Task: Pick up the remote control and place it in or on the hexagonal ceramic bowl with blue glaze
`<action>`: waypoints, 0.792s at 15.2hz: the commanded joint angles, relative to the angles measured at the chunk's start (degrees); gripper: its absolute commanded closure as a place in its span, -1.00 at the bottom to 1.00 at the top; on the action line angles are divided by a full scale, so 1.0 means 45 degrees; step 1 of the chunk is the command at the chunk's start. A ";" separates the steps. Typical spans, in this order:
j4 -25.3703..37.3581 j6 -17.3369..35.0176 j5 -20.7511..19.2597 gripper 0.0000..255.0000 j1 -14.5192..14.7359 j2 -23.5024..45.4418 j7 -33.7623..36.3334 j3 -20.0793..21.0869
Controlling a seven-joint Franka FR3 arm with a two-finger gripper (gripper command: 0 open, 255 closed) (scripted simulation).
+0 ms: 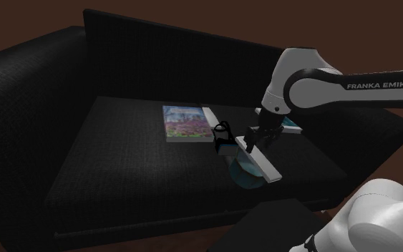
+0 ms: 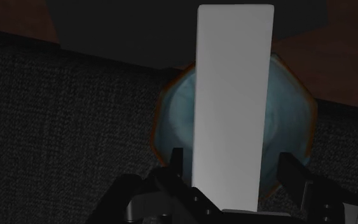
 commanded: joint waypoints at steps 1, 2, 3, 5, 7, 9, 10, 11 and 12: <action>0.0001 0.0002 0.0000 -1.00 0.0000 0.0000 0.0000 0.0000; 0.0000 0.0002 0.0000 -1.00 0.0000 0.0000 0.0000 0.0000; 0.0000 0.0002 0.0000 -1.00 0.0000 0.0000 0.0000 0.0000; 0.0000 0.0002 0.0000 -1.00 0.0000 0.0000 0.0000 0.0000; 0.0746 -0.0931 -0.0005 -1.00 -0.0002 -0.0188 0.0000 -0.0006; 0.1456 -0.1731 -0.0009 -1.00 -0.0004 -0.0277 0.0001 -0.0011; 0.1456 -0.1731 -0.0009 -1.00 -0.0004 -0.0277 0.0000 -0.0011; 0.1455 -0.1731 -0.0009 -1.00 -0.0004 -0.0279 0.0001 -0.0011; 0.1456 -0.1731 -0.0009 -1.00 -0.0004 -0.0278 0.0000 -0.0011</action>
